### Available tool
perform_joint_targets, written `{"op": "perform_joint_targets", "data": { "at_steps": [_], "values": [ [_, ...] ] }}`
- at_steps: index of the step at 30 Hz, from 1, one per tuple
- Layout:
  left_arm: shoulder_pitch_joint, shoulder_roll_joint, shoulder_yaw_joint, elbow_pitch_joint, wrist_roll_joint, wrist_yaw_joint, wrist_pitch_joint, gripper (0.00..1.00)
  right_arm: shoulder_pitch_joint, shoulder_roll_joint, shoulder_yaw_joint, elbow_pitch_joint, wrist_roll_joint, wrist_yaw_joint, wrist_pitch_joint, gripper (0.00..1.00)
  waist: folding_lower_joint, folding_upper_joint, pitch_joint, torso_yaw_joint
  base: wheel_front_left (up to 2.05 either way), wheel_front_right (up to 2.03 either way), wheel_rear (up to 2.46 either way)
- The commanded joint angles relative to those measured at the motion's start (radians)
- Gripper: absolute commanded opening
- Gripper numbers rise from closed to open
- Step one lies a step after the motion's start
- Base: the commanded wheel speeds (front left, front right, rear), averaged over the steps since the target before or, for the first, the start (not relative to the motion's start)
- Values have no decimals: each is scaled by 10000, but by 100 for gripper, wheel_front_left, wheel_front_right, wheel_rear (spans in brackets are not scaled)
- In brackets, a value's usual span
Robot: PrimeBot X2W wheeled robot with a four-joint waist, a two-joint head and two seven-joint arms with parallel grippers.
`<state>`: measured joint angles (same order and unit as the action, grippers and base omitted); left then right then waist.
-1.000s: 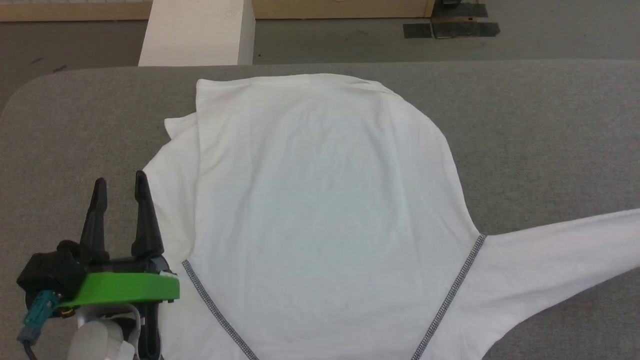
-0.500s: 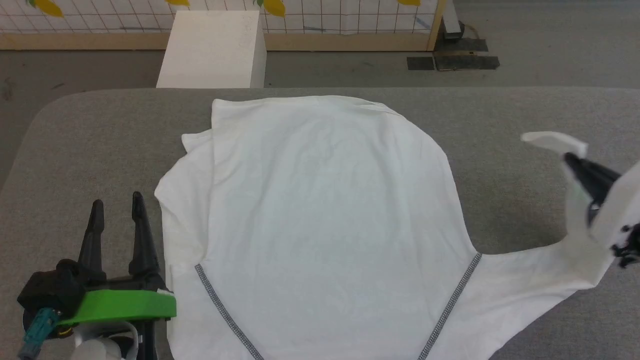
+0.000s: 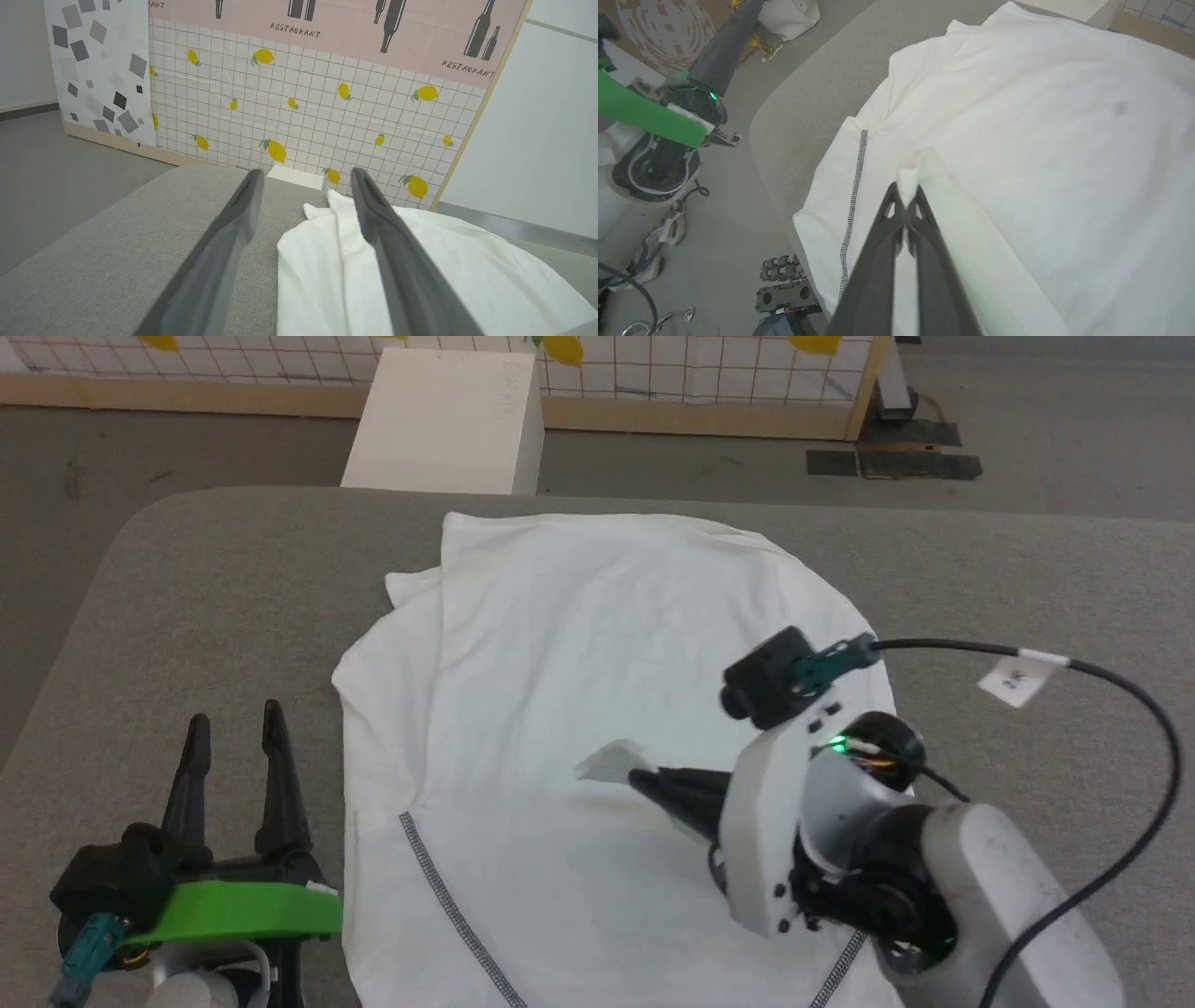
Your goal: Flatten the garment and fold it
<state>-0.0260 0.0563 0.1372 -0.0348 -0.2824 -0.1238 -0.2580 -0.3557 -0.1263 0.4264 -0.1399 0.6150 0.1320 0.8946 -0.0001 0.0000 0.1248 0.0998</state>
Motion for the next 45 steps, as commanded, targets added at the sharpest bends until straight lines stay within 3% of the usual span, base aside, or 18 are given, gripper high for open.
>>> {"op": "perform_joint_targets", "data": {
  "at_steps": [1, 11, 12, 13, 17, 20, 24, 30, 37, 41, 45],
  "values": [
    [-20, -32, -34, 28, 14, -68, -38, 100, -243, 177, 289, 370, 59, -13, -276, 0, 1, 0, 117, 178, 0, 0, 0],
    [-155, -42, -79, 148, -109, -68, -38, 100, -1313, 697, 2333, 3082, 627, -13, -1902, 3, 1, 0, 524, 494, 0, 0, 0],
    [-169, -43, -80, 156, -118, -68, -38, 100, -1373, 708, 2498, 3242, 729, -13, -1973, 71, 1, 0, 544, 498, 0, 0, 0],
    [-179, -45, -81, 167, -125, -68, -38, 100, -1450, 718, 2633, 3397, 850, -13, -2103, 100, 1, 0, 562, 494, 0, 0, 0],
    [-210, -48, -30, 218, -128, -68, -38, 100, -1721, 732, 2632, 3587, 1408, -13, -2435, 100, 1, 0, 589, 367, 0, 0, 0],
    [-232, -49, 0, 270, -111, -68, -38, 100, -1780, 691, 2036, 3421, 1815, -13, -2775, 100, 1, 0, 527, 224, 0, 0, 0],
    [-227, -50, 43, 316, -84, -69, -38, 100, -1693, 514, 432, 2885, 1863, -13, -3778, 100, 1, 0, 425, -3, 0, 0, 0],
    [-268, -39, 89, 378, -88, -69, -38, 100, -1048, 498, -2869, 2168, 729, -13, -5887, 100, 1, 0, 371, -380, 0, 0, 0],
    [-500, 19, -55, 817, -207, -69, -12, 100, 55, 703, -5837, 1676, -210, -13, -6807, 100, 1, 0, 476, -678, 0, 0, 0],
    [-1402, 260, -258, 1469, -544, -69, 788, 100, 586, 749, -6983, 1305, -497, -13, -6852, 100, 1, 0, 782, -693, 0, 0, 0],
    [-3210, 896, -482, 2223, -1162, -69, 2238, 100, 834, 756, -7460, 1026, -425, -13, -6758, 100, 1, 0, 1318, -688, 0, 0, 0]
  ]
}}
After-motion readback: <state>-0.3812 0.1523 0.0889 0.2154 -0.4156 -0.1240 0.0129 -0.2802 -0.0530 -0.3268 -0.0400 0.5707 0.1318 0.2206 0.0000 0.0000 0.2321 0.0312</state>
